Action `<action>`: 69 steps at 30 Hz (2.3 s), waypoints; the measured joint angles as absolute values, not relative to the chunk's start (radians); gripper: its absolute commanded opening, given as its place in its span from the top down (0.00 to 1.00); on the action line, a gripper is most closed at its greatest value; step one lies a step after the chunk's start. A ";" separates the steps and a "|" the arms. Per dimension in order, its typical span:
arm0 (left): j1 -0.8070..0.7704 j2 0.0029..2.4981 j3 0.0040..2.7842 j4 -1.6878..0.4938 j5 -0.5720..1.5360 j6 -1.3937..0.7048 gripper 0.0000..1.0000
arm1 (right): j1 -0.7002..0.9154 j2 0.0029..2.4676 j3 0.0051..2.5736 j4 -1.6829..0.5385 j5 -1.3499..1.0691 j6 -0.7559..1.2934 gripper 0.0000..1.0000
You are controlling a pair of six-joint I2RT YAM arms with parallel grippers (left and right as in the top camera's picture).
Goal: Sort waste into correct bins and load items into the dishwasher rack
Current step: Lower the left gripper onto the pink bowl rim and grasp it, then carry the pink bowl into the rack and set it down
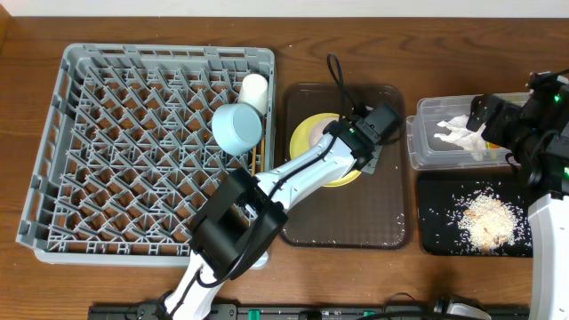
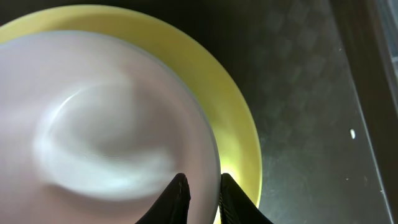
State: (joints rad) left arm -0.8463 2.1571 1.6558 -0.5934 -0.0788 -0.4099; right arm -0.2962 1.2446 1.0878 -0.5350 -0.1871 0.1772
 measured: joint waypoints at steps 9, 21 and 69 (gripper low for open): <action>-0.846 2.157 1.653 -0.600 -0.081 -0.406 0.85 | -0.296 1.245 1.088 -0.535 -0.187 0.177 0.01; -0.846 2.157 1.649 -0.608 -0.089 -0.397 0.94 | -0.296 1.245 1.088 -0.535 -0.187 0.177 0.01; 0.203 1.496 0.943 -0.704 1.435 -0.209 0.94 | -0.296 1.245 1.088 -0.535 -0.187 0.177 0.01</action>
